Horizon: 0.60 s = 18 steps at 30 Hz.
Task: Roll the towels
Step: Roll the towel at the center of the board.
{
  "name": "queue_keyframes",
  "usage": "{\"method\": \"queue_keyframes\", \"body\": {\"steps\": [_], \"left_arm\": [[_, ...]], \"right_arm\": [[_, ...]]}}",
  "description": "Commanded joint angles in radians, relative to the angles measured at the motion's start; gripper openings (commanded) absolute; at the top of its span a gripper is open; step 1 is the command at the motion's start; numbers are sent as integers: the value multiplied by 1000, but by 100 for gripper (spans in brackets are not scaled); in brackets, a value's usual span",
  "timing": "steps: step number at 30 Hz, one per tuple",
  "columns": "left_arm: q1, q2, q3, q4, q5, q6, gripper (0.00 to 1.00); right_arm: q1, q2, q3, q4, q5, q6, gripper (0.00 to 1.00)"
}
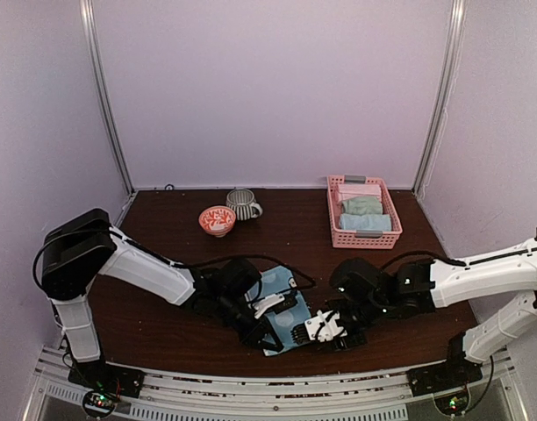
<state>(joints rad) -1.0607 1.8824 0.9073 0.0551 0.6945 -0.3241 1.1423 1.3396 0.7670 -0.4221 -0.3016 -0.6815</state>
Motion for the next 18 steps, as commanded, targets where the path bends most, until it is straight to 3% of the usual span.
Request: {"method": "queue_keyframes", "body": {"steps": [1, 13, 18], "left_arm": [[18, 17, 19, 111, 149, -86, 0], [34, 45, 12, 83, 152, -76, 0], [43, 42, 5, 83, 150, -78, 0]], "right_arm": [[43, 61, 6, 102, 98, -11, 44], [53, 206, 45, 184, 118, -2, 43], [53, 239, 63, 143, 74, 0, 28]]}}
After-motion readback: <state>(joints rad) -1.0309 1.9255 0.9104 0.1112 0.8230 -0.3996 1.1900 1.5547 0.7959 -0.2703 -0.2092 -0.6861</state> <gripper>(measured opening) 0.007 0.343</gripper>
